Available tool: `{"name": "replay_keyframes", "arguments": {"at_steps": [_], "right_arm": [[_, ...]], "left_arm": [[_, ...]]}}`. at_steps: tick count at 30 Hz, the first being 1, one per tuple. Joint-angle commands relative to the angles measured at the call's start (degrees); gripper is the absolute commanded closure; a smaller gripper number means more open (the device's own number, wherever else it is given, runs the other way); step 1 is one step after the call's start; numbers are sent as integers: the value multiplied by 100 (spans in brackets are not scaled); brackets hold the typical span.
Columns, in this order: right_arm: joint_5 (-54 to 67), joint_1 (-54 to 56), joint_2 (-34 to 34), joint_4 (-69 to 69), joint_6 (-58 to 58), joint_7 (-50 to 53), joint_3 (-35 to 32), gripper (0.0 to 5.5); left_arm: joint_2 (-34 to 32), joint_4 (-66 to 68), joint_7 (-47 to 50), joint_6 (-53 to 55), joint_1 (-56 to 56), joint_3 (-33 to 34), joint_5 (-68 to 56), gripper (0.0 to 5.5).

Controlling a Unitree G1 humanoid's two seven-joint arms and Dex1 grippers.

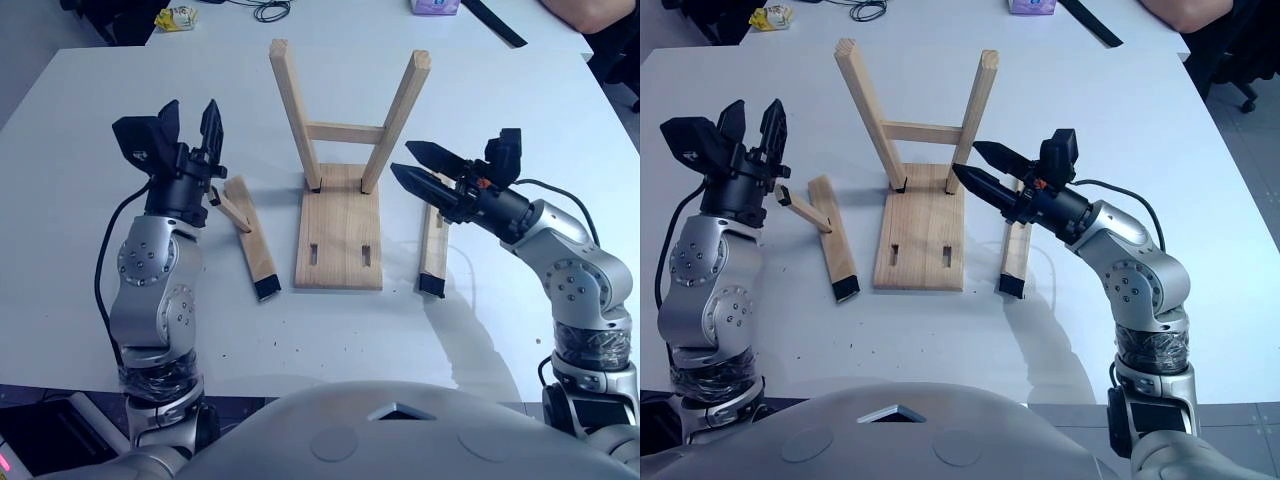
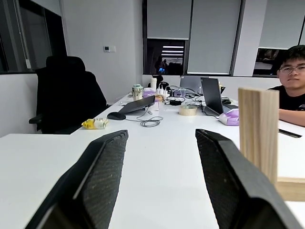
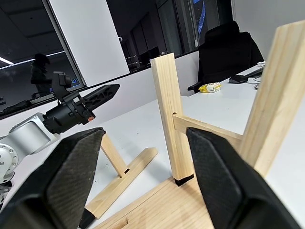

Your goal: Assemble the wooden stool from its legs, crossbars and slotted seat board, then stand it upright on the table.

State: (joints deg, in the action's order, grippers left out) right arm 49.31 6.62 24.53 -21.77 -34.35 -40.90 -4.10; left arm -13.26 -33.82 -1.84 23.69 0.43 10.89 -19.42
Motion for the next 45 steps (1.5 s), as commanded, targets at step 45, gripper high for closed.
{"name": "replay_keyframes", "arguments": {"at_steps": [45], "right_arm": [[18,-693,-90,-636,-39,420,-342,229]], "left_arm": [[33,-1114,361,896,617,919,-3308,258]]}}
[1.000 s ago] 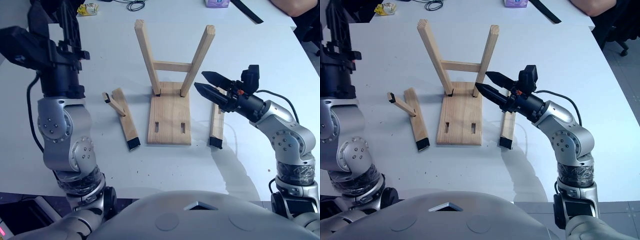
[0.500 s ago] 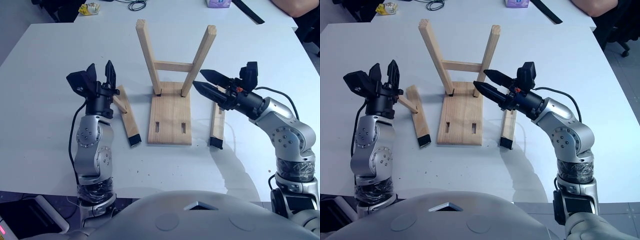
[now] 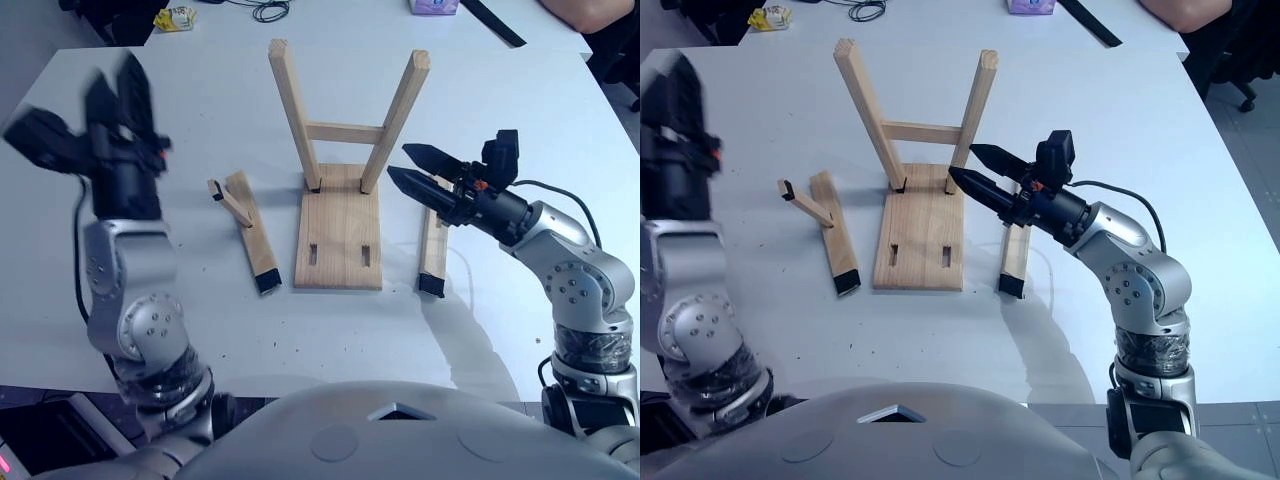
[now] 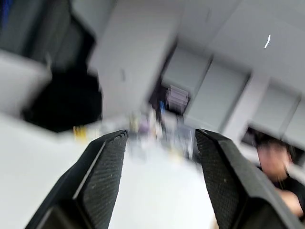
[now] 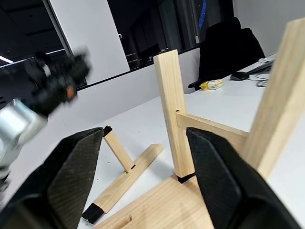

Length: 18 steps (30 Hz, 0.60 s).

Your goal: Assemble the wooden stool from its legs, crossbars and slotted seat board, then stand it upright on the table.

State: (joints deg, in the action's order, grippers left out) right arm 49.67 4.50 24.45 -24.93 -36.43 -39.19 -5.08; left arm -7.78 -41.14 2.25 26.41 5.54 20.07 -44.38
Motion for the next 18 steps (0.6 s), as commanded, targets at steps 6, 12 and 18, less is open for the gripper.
{"name": "replay_keyframes", "arguments": {"at_steps": [6,12,18], "right_arm": [[56,-1014,-183,-698,305,663,-564,229],[188,-1876,-288,-1311,318,1048,-787,229],[375,-1849,-115,-1310,224,1133,-866,229]], "left_arm": [[-1117,-1229,719,1303,260,-143,-1186,171],[-1441,-1816,1520,1889,110,-787,-834,142],[-1163,-1883,2637,2025,646,-1210,-1018,142]]}}
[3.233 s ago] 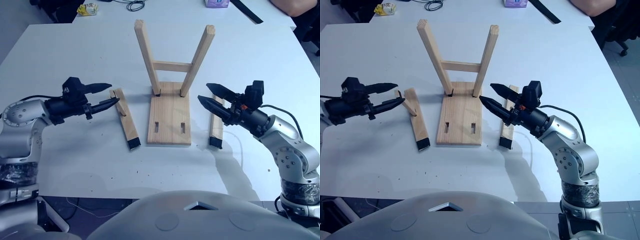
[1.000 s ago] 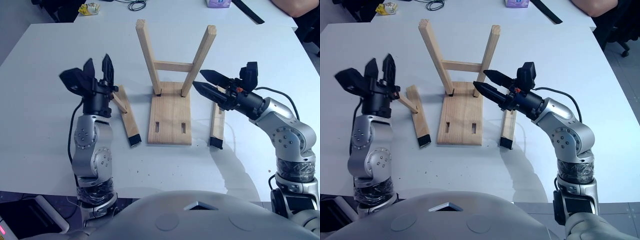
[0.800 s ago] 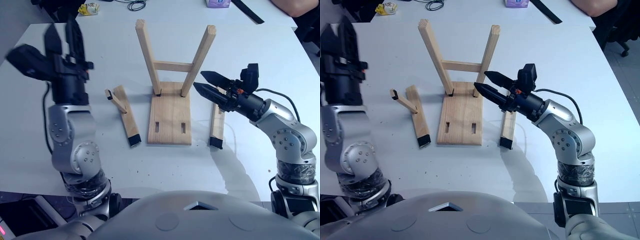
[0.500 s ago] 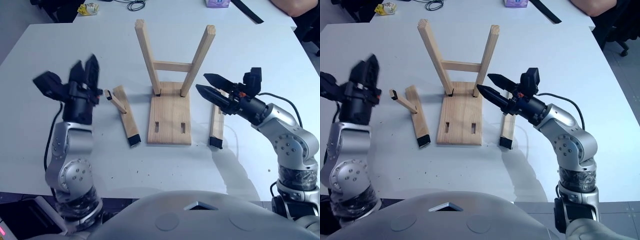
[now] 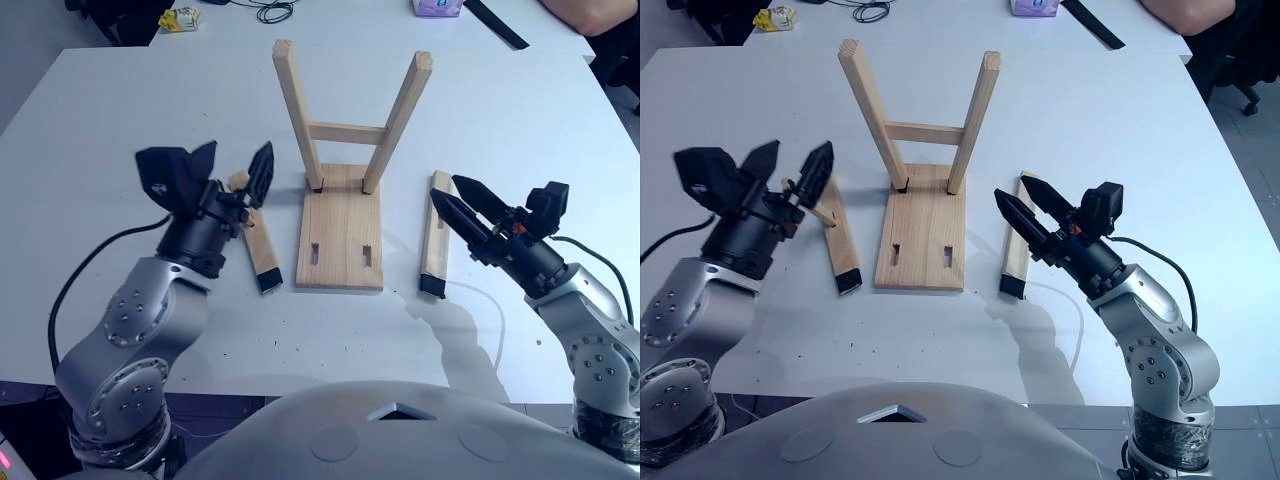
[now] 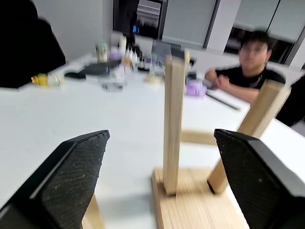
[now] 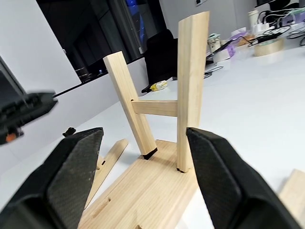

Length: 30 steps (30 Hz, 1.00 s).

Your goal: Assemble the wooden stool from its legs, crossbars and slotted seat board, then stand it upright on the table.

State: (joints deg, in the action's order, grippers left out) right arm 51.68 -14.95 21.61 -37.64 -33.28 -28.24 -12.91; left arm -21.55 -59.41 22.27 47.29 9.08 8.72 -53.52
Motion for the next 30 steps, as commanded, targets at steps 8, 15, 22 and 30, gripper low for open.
{"name": "replay_keyframes", "arguments": {"at_steps": [8,15,22,30], "right_arm": [[206,102,242,51,-48,102,-103,229],[154,437,298,293,-58,50,36,229],[41,1232,426,823,-98,-147,308,229],[-54,1958,582,1457,-131,-515,434,229]], "left_arm": [[147,-12,1520,-273,-31,-248,-270,142],[562,269,2170,151,304,-355,-62,142],[1521,1211,2526,522,255,-989,217,142],[2150,1810,2704,371,433,-786,1357,142]]}}
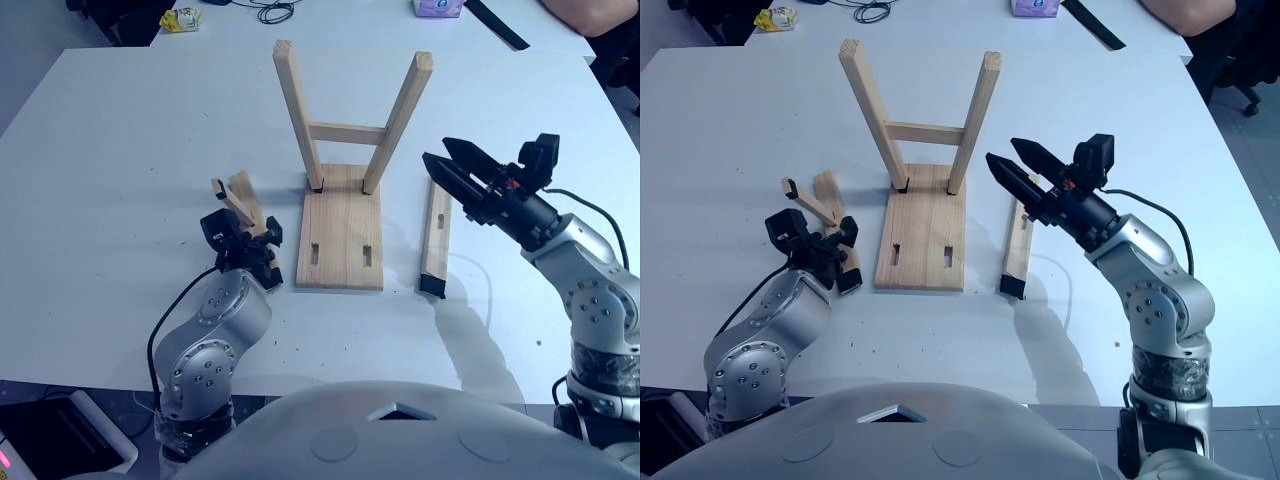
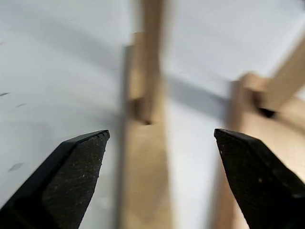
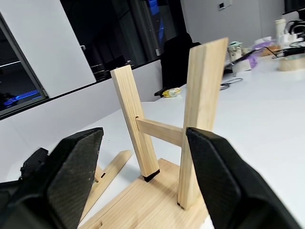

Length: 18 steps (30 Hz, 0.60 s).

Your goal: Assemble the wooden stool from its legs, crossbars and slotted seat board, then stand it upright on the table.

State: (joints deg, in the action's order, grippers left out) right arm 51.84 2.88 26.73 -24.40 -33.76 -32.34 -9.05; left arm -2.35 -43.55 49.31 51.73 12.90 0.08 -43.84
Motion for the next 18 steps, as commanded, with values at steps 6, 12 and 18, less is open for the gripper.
{"name": "replay_keyframes", "arguments": {"at_steps": [6,12,18], "right_arm": [[-169,220,-40,178,-32,-102,177,229],[-283,241,-183,215,53,-109,288,229],[-363,248,-246,260,77,-167,274,229]], "left_arm": [[579,824,-471,-286,-43,-49,944,142],[545,1038,-1107,-497,-191,-440,1603,142],[547,1264,-1527,-612,-163,-393,2086,142]]}}
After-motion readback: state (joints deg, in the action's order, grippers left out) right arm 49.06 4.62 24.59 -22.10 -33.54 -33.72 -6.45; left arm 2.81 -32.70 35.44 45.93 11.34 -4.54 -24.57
